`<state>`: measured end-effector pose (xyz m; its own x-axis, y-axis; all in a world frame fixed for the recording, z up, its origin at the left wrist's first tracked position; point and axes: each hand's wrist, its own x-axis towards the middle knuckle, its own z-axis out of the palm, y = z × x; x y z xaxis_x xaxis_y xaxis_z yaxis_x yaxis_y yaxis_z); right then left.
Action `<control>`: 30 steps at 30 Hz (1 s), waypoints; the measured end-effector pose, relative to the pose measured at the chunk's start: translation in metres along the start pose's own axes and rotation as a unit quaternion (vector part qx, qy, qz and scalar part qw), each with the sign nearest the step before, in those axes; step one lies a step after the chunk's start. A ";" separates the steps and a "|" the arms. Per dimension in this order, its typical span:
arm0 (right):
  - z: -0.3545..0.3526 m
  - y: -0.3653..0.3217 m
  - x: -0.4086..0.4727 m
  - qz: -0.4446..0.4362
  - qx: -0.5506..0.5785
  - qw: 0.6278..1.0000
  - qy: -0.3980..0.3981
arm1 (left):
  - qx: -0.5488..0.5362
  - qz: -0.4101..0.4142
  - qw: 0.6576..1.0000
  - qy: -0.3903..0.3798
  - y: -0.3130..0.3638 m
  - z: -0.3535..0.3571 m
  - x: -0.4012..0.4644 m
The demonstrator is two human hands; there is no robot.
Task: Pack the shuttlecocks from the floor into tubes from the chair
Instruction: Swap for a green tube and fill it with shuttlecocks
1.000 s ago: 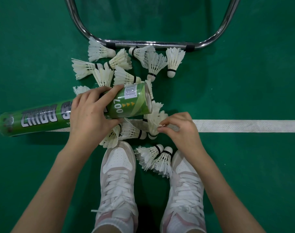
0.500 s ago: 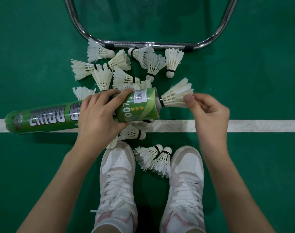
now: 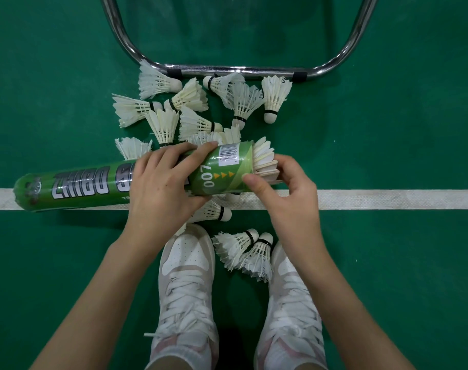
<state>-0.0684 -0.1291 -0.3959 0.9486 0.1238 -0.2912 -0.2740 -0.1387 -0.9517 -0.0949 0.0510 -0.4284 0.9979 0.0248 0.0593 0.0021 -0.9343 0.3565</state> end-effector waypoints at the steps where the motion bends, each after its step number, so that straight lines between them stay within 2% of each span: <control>1: 0.001 0.001 -0.001 -0.005 -0.015 1.000 -0.001 | 0.001 0.001 1.000 -0.002 0.000 0.000 0.000; 5: 0.005 0.003 -0.004 -0.011 -0.058 0.998 0.019 | 0.001 0.000 1.000 0.000 -0.001 0.000 0.000; 17: 0.003 0.007 -0.009 0.010 -0.049 0.998 0.034 | -0.001 0.000 1.000 0.005 0.000 0.001 0.000; 25: 0.011 0.008 -0.013 0.009 -0.090 0.996 -0.025 | 0.003 0.002 1.000 0.001 0.000 0.002 0.000; 30: 0.016 0.010 -0.007 -0.008 -0.089 0.996 0.006 | 0.005 0.009 1.000 0.003 0.002 0.001 0.001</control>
<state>-0.0806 -0.1155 -0.4044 0.9549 0.1164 -0.2731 -0.2266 -0.3084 -0.9239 -0.0942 0.0483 -0.4288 0.9974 0.0102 0.0709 -0.0149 -0.9382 0.3457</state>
